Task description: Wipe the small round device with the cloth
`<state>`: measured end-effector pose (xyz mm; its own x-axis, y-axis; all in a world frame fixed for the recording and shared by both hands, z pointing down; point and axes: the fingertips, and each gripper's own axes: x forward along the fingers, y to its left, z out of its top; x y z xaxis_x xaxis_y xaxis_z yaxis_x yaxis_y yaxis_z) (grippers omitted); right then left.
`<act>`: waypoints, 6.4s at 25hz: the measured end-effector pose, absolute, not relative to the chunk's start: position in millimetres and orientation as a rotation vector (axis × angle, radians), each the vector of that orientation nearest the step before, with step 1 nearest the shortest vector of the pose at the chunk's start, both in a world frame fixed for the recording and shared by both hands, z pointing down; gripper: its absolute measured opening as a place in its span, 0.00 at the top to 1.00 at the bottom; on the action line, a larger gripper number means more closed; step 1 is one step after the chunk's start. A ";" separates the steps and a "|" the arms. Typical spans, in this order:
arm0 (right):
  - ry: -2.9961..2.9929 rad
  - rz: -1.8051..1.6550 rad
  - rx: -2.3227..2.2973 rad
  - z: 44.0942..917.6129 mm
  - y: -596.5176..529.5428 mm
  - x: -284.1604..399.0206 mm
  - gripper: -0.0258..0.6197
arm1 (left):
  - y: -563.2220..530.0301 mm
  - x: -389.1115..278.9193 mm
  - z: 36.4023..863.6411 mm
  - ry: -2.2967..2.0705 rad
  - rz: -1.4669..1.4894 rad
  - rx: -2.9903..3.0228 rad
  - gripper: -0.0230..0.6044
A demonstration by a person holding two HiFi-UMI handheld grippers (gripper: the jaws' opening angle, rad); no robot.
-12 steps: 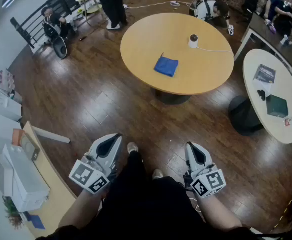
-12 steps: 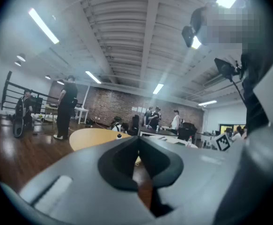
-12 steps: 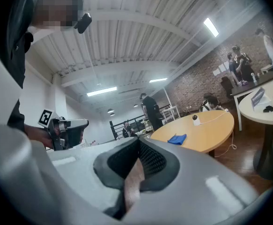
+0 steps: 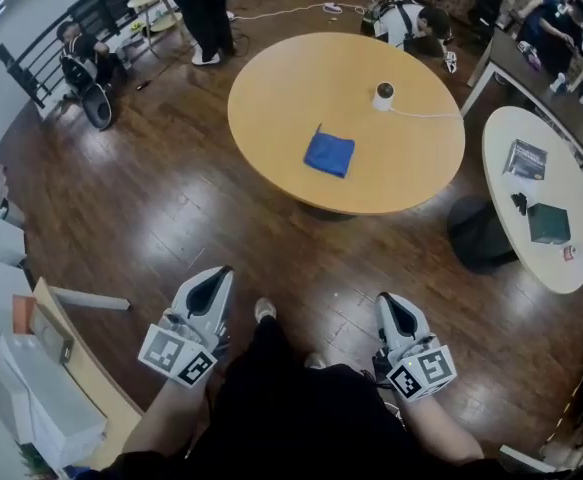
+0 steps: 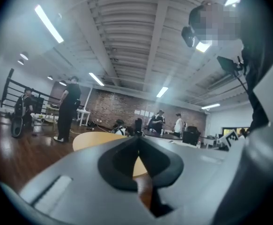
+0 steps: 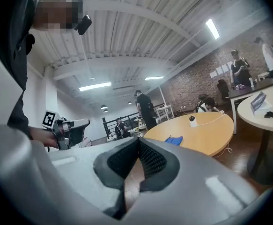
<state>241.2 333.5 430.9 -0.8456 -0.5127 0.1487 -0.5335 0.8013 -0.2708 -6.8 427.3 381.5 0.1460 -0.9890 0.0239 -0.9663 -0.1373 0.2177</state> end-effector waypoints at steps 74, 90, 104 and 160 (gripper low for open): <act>-2.369 0.431 1.528 511.2 23.7 50.5 0.96 | -46.6 -135.3 376.8 -0.931 0.168 2.740 0.96; -2.255 0.474 1.512 561.3 33.1 28.6 0.96 | -53.0 -110.0 389.1 -0.705 0.057 2.828 0.96; -2.147 0.502 1.374 611.1 34.8 19.0 0.88 | -30.5 -109.8 465.2 -0.676 0.267 2.786 0.96; -2.008 0.508 1.025 694.1 45.3 -5.3 0.83 | 1.8 -85.1 564.9 -0.457 0.671 2.573 0.83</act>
